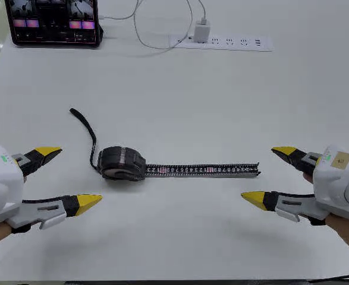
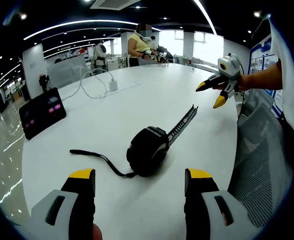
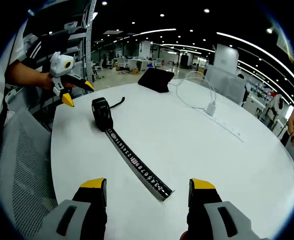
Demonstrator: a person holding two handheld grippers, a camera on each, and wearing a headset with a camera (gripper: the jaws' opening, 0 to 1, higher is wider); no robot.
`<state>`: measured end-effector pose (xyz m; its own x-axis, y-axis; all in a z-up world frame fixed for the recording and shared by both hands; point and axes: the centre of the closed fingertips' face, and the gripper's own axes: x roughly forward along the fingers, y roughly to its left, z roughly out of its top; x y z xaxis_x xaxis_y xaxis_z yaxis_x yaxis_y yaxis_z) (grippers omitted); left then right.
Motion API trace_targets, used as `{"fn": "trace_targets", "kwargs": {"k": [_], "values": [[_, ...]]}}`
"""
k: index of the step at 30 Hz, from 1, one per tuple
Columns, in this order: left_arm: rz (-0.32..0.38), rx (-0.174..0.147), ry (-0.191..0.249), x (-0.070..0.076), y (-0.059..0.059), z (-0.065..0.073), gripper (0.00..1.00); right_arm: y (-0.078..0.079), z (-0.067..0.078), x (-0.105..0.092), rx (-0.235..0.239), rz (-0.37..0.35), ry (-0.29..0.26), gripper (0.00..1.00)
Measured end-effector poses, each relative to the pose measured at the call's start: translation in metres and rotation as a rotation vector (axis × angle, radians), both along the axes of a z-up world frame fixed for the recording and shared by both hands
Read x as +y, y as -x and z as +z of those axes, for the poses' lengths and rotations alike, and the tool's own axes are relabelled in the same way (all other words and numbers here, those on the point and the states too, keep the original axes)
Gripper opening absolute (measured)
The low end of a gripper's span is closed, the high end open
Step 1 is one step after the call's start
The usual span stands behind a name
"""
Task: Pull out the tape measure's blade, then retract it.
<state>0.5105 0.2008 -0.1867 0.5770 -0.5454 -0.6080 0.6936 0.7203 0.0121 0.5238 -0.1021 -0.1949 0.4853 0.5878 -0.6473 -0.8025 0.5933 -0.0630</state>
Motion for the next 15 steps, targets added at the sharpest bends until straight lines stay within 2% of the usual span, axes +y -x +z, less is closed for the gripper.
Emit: {"fn": "trace_targets", "kwargs": {"k": [2,8,15], "values": [[0.015,-0.006,0.002,0.001,0.002,-0.001,0.7,0.003,-0.001,-0.001,0.006,-0.014,-0.014,0.65],[0.04,0.011,0.019,0.0,0.012,-0.008,0.72,0.01,-0.001,-0.002,-0.007,-0.049,-0.038,0.7],[0.055,0.016,0.028,-0.004,0.019,-0.011,0.74,0.017,-0.005,0.0,-0.009,-0.081,-0.062,0.75]]}}
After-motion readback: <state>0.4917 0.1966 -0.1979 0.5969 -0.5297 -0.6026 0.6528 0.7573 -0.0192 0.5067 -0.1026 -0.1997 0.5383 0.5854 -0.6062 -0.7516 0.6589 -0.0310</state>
